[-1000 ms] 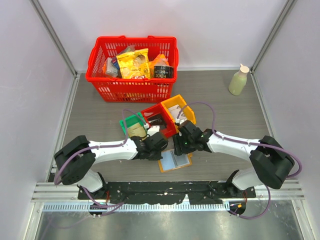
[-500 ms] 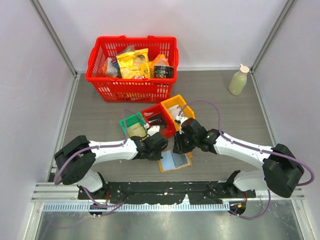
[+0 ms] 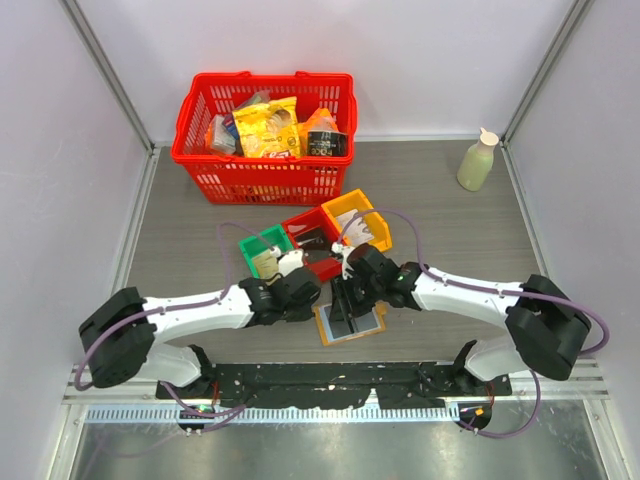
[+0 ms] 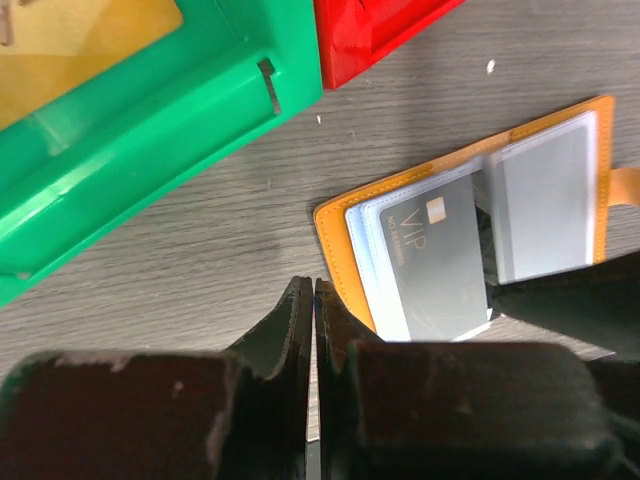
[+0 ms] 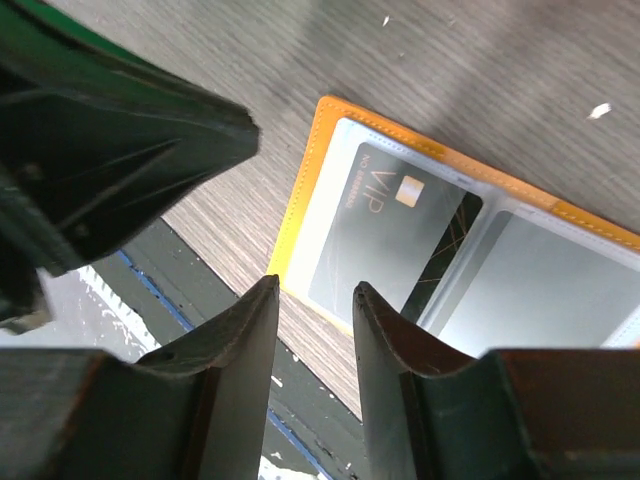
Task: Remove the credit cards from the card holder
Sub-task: Remove the credit card from the card holder.
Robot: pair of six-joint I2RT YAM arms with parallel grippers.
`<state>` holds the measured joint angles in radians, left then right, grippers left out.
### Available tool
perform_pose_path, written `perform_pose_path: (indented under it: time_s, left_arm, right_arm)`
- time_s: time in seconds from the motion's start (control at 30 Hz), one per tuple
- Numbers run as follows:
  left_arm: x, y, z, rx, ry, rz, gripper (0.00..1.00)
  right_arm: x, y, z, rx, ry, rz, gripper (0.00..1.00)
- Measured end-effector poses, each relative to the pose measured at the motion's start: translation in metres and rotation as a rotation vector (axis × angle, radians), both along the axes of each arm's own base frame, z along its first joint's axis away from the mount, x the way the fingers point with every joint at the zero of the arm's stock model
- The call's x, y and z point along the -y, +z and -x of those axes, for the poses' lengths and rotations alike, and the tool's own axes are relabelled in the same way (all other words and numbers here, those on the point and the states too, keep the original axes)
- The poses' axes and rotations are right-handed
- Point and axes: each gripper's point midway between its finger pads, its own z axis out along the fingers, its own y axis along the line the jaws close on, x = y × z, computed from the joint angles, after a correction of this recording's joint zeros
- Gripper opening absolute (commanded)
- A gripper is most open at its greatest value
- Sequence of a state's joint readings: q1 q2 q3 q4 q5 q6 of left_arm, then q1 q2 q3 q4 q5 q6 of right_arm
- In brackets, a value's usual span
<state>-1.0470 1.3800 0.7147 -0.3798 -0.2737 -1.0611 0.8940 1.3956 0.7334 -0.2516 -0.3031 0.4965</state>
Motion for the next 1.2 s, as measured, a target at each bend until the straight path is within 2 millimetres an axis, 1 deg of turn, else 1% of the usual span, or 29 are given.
perform_pose_path:
  time_s: [0.1,0.17,0.23,0.3,0.47,0.53,0.63,0.7,0.8,1.0,1.07,1.1,1.2]
  left_arm:
    - [-0.003,0.013,-0.002,0.034,0.020,0.031,0.07]
    - [-0.001,0.021,-0.003,0.048,0.020,0.058,0.07]
    - [0.003,0.023,-0.003,0.048,0.009,0.076,0.07]
    - [0.012,0.024,-0.002,0.035,-0.010,0.107,0.06]
    - [0.034,0.012,0.000,-0.008,-0.059,0.142,0.02]
    - [0.040,0.004,0.000,-0.028,-0.075,0.146,0.00]
    - [0.043,-0.010,0.000,-0.077,-0.078,0.147,0.00]
    - [0.046,-0.012,-0.003,-0.095,-0.064,0.172,0.00]
    - [0.048,-0.013,-0.007,-0.115,-0.048,0.203,0.00]
    - [0.049,-0.014,-0.007,-0.139,-0.028,0.248,0.00]
    - [0.049,-0.014,-0.007,-0.144,-0.021,0.255,0.00]
    - [0.049,-0.014,-0.007,-0.147,-0.019,0.258,0.00]
    - [0.049,-0.014,-0.007,-0.150,-0.018,0.262,0.00]
  right_arm:
    - [0.003,0.001,-0.009,0.024,-0.030,0.005,0.41]
    - [0.009,0.001,-0.016,0.041,-0.061,0.003,0.41]
    - [0.015,-0.003,-0.020,0.043,-0.084,0.008,0.41]
    - [0.022,-0.010,-0.022,0.039,-0.104,0.013,0.41]
    - [0.037,-0.028,-0.022,0.007,-0.155,0.001,0.41]
    - [0.037,-0.029,-0.024,-0.001,-0.170,-0.039,0.41]
    - [0.038,-0.027,-0.029,-0.010,-0.195,-0.105,0.40]
    - [0.038,-0.028,-0.030,-0.025,-0.209,-0.147,0.40]
    - [0.039,-0.027,-0.029,-0.043,-0.218,-0.197,0.37]
    - [0.036,-0.028,-0.024,-0.078,-0.207,-0.256,0.30]
    - [0.035,-0.028,-0.023,-0.087,-0.208,-0.269,0.26]
    - [0.035,-0.029,-0.023,-0.091,-0.212,-0.276,0.22]
    - [0.037,-0.029,-0.024,-0.101,-0.226,-0.296,0.15]
